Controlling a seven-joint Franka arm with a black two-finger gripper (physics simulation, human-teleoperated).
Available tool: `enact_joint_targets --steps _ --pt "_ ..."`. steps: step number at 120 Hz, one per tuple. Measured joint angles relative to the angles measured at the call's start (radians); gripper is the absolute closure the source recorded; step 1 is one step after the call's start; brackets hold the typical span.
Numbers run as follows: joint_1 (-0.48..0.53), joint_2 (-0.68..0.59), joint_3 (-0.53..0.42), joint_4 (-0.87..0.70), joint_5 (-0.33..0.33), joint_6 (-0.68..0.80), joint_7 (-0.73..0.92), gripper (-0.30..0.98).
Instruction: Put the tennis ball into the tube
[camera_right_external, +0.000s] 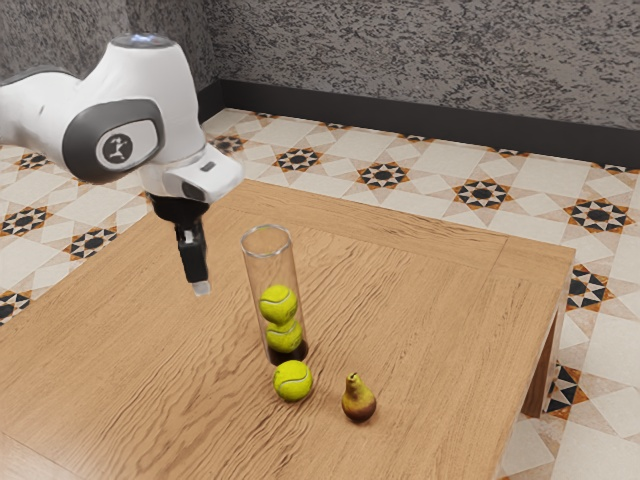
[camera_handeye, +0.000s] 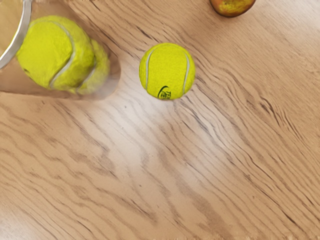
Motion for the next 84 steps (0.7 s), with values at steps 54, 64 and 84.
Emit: enact_joint_targets --steps 54,64,84 --pt "-0.072 -0.124 0.005 -0.295 0.033 0.267 0.522 0.0" --pt "-0.074 -0.078 0.024 -0.285 0.034 0.316 0.602 0.0" --pt "-0.123 -0.016 0.041 -0.304 0.04 0.421 0.744 0.0"
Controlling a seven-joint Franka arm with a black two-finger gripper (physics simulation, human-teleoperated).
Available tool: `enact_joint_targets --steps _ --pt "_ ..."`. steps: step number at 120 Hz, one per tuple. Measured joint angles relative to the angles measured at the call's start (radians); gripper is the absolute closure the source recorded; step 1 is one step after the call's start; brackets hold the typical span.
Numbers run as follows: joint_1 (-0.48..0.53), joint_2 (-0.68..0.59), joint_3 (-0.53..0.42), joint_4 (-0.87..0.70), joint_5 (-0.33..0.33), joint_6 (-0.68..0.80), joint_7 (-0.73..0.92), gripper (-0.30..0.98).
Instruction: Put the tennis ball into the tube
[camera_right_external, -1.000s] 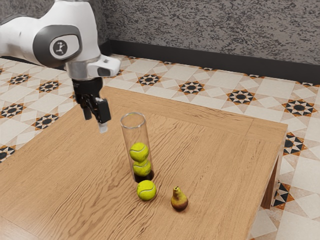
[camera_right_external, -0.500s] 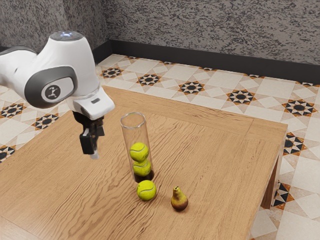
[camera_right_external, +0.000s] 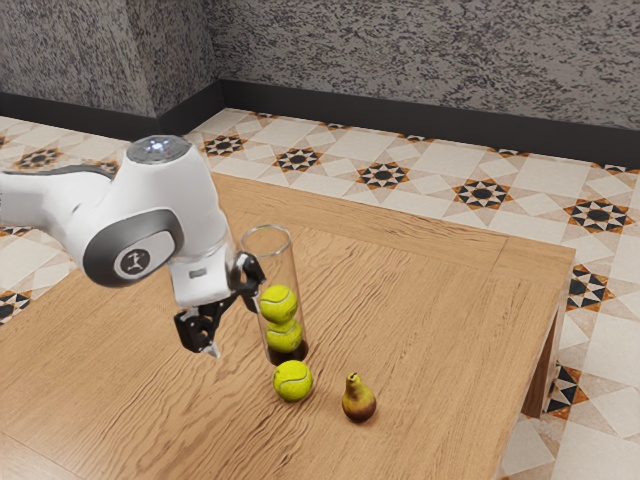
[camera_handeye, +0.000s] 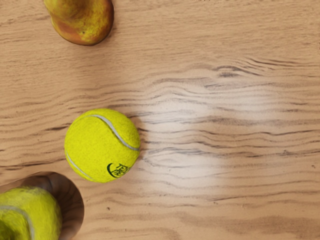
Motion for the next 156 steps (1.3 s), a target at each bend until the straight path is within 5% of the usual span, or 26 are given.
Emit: enact_joint_targets --steps 64,156 --pt "-0.011 0.343 0.013 0.115 0.005 0.128 0.268 0.0" --pt "-0.004 0.541 0.01 0.159 -0.051 0.31 0.4 0.0"
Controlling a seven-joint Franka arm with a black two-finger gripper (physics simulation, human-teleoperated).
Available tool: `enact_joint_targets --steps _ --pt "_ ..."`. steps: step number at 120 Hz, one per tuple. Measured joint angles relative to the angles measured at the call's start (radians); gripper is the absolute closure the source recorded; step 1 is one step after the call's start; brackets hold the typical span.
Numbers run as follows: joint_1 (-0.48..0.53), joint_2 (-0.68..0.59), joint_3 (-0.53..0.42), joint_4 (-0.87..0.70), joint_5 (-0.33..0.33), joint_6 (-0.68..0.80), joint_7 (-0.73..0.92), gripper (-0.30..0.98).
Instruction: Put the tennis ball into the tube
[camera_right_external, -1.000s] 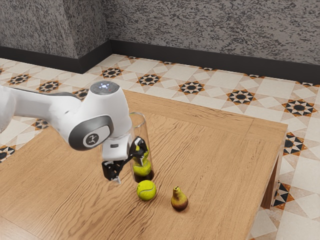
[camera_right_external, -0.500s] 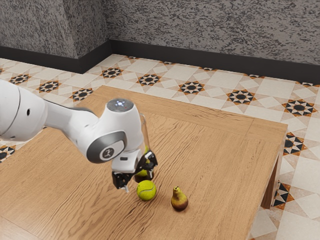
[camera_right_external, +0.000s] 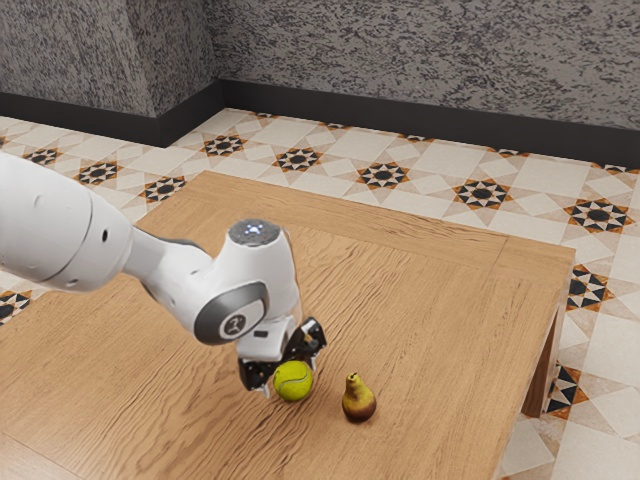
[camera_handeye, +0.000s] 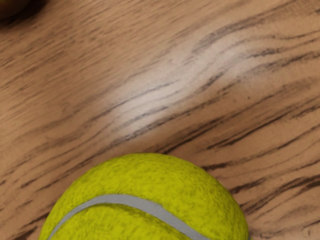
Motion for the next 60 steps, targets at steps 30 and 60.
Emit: enact_joint_targets --steps 30,60 --pt "0.0 0.016 0.0 0.012 -0.021 0.013 0.017 0.17" --pt "0.0 0.003 -0.002 0.011 -0.054 0.025 0.033 0.45"
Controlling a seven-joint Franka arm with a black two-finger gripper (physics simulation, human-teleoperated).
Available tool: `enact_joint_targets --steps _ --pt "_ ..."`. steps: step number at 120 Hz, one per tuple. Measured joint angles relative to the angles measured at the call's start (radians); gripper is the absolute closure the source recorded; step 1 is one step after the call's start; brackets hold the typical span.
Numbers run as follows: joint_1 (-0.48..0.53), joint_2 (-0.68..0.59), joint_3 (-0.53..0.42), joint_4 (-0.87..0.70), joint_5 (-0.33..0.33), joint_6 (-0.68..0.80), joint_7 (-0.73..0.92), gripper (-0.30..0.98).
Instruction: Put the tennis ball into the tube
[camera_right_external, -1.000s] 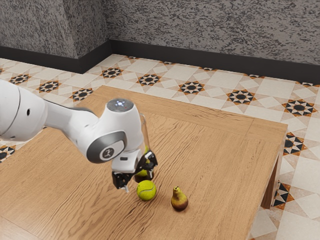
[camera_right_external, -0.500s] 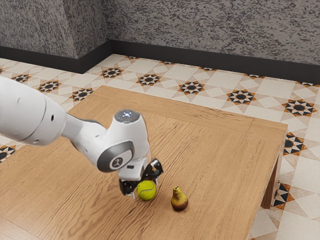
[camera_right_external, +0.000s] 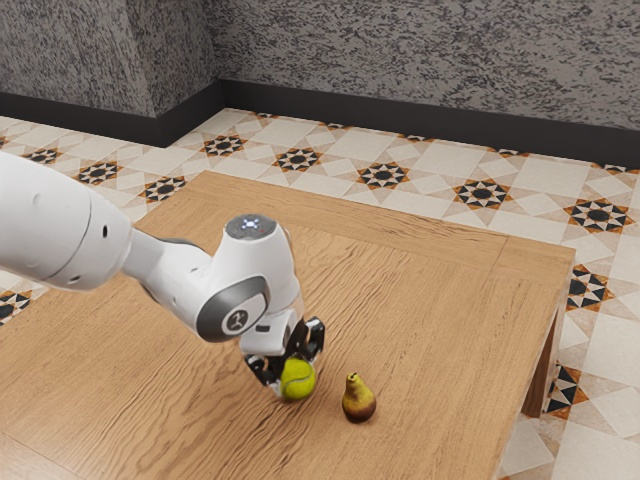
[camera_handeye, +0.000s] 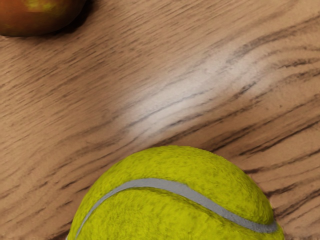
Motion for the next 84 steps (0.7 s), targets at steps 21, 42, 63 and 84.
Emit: enact_joint_targets --steps 21,42,63,84 --pt "0.0 -0.099 0.0 -0.001 -0.034 -0.036 0.011 0.6" --pt "-0.001 -0.16 -0.011 0.0 -0.052 -0.081 0.021 0.52" --pt "-0.009 -0.255 -0.011 0.009 -0.073 -0.149 0.025 0.47" --pt "-0.005 -0.339 -0.009 0.027 -0.083 -0.21 0.025 0.44"
